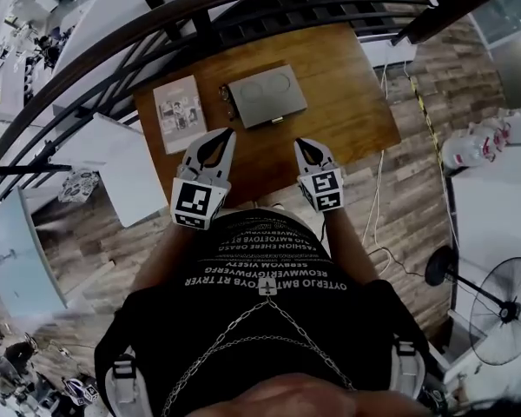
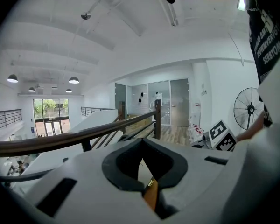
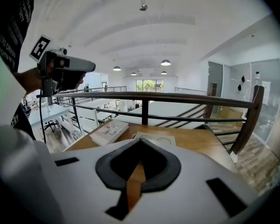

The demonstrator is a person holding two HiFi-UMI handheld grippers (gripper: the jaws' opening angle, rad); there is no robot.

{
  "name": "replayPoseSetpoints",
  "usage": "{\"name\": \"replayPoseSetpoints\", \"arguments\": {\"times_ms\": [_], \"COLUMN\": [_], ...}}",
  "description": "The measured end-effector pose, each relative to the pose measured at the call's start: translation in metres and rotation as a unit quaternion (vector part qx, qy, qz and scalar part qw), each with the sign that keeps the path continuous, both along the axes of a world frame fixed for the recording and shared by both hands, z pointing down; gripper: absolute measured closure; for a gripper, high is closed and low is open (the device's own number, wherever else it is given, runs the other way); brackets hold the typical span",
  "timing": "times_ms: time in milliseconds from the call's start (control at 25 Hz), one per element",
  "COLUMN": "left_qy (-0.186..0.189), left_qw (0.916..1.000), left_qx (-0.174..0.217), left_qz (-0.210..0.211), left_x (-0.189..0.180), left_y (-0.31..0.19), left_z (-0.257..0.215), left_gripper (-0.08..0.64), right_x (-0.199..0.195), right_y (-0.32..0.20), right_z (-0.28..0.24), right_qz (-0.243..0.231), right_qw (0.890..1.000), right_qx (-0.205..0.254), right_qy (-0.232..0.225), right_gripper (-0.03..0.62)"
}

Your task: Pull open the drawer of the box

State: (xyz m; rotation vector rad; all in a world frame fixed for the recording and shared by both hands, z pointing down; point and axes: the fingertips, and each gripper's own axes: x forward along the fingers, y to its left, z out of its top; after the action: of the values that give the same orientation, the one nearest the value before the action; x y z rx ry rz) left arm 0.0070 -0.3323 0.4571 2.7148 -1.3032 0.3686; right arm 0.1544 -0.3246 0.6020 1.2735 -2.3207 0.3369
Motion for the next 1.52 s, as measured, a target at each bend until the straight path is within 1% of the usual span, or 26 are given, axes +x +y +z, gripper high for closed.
{"name": "replayPoseSetpoints", "arguments": {"times_ms": [280,560,720,880,1040,1160,1280,1520], "left_qy": [0.004,0.003,0.007,0.001,-0.002,-0.005,-0.008,-0.014], "left_qw": [0.9998,0.9995,0.9996,0.9997,0.9996,0.9996,0.9994,0.999], "left_qx": [-0.019,-0.03,-0.027,-0.024,-0.023,-0.028,-0.034,-0.044], "left_qz": [-0.002,-0.008,-0.012,-0.011,-0.012,-0.009,-0.002,-0.001], "left_x": [-0.017,-0.035,-0.043,-0.047,-0.051,-0.05,-0.046,-0.049], "left_y": [-0.021,-0.035,-0.039,-0.04,-0.043,-0.044,-0.042,-0.043], "left_z": [0.014,0.026,0.027,0.029,0.028,0.03,0.033,0.04], "left_gripper": [0.555,0.554,0.555,0.555,0.555,0.555,0.555,0.555], "right_x": [-0.006,-0.015,-0.018,-0.02,-0.018,-0.016,-0.013,-0.011], "right_y": [-0.021,-0.044,-0.059,-0.067,-0.076,-0.082,-0.087,-0.097], "right_z": [0.045,0.091,0.119,0.147,0.167,0.184,0.204,0.224], "right_qz": [0.012,0.01,0.016,0.022,0.032,0.041,0.05,0.064], "right_qw": [0.998,0.996,0.993,0.991,0.987,0.984,0.98,0.975], "right_qx": [-0.05,-0.081,-0.1,-0.121,-0.148,-0.167,-0.186,-0.205], "right_qy": [0.021,0.046,0.052,0.058,0.052,0.049,0.049,0.049], "right_gripper": [0.595,0.595,0.595,0.594,0.586,0.555,0.5,0.414]}}
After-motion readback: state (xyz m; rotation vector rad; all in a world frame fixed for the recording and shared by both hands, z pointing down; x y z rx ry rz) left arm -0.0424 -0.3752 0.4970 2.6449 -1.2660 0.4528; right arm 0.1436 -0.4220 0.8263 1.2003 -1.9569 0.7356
